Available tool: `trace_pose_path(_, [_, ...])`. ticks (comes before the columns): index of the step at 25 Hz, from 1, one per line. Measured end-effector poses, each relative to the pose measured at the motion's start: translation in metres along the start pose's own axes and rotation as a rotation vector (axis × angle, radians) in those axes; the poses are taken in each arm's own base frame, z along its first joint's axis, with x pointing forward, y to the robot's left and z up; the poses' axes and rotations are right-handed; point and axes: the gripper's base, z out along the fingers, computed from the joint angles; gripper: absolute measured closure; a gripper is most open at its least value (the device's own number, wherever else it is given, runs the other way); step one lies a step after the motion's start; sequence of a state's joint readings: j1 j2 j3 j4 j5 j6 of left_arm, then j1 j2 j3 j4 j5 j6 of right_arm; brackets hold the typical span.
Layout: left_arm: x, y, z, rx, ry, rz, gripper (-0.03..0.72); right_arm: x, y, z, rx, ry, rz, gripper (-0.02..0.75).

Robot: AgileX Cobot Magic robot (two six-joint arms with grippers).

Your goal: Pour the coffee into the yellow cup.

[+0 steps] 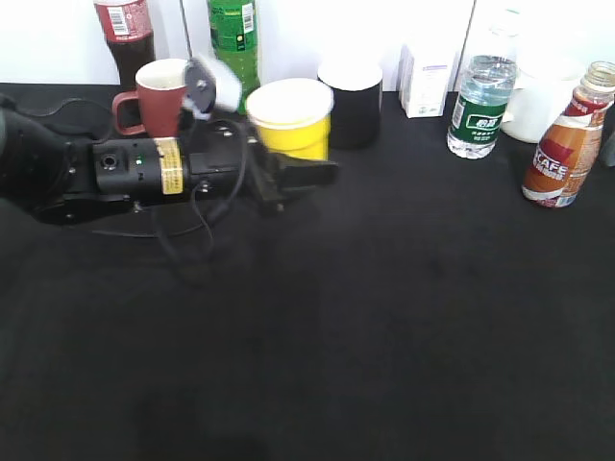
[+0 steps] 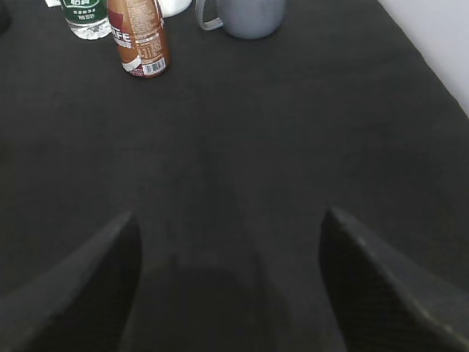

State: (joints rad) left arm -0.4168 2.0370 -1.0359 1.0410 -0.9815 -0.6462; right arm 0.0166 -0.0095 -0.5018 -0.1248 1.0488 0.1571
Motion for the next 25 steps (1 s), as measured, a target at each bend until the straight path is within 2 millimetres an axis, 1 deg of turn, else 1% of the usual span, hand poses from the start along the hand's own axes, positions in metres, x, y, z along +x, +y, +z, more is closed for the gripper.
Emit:
trace_pose_path(3, [0.002, -0.017, 0.004, 0.131, 0.030, 0.024, 0.246, 0.000, 0.000, 0.000, 0.000, 0.000, 0.000, 0.150])
trace_pose_path(4, [0.002, -0.019, 0.004, 0.155, 0.027, 0.031, 0.246, 0.000, 0.000, 0.000, 0.000, 0.000, 0.000, 0.150])
trace_pose_path(13, [0.004, -0.024, 0.003, 0.208, 0.046, 0.059, 0.246, 0.000, 0.000, 0.000, 0.000, 0.000, 0.000, 0.150])
trace_pose_path(14, [0.004, -0.024, 0.003, 0.208, 0.046, 0.059, 0.246, -0.001, 0.000, 0.001, -0.002, 0.000, -0.009, 0.150])
trace_pose_path(15, [0.004, -0.024, 0.003, 0.208, 0.046, 0.058, 0.246, -0.010, 0.002, 0.005, -0.006, 0.002, -0.033, 0.150])
trace_pose_path(16, [0.004, -0.024, 0.003, 0.208, 0.046, 0.058, 0.246, -0.026, 0.005, 0.012, -0.016, -0.044, -0.055, 0.150])
trace_pose_path(17, [0.004, -0.024, 0.003, 0.208, 0.046, 0.058, 0.246, -0.044, 0.009, 0.027, -0.030, -0.075, -0.064, 0.150])
trace_pose_path(19, [0.004, -0.024, 0.003, 0.209, 0.046, 0.059, 0.246, -0.073, 0.019, 0.066, -0.063, -0.135, -0.074, 0.150])
trace_pose_path(21, [0.004, -0.023, 0.002, 0.206, 0.047, 0.058, 0.246, -0.091, 0.027, 0.103, -0.091, -0.207, -0.083, 0.150])
trace_pose_path(22, [0.004, -0.023, 0.002, 0.206, 0.047, 0.058, 0.247, -0.091, 0.031, 0.124, -0.108, -0.238, -0.090, 0.150])
trace_pose_path(23, [0.004, -0.023, 0.002, 0.206, 0.047, 0.058, 0.247, -0.086, 0.035, 0.143, -0.129, -0.300, -0.099, 0.150])
trace_pose_path(24, [0.004, -0.023, 0.002, 0.206, 0.047, 0.058, 0.247, -0.071, 0.037, 0.166, -0.148, -0.303, -0.100, 0.150])
trace_pose_path(25, [0.004, -0.023, 0.002, 0.206, 0.047, 0.058, 0.247, -0.060, 0.039, 0.180, -0.165, -0.318, -0.096, 0.150])
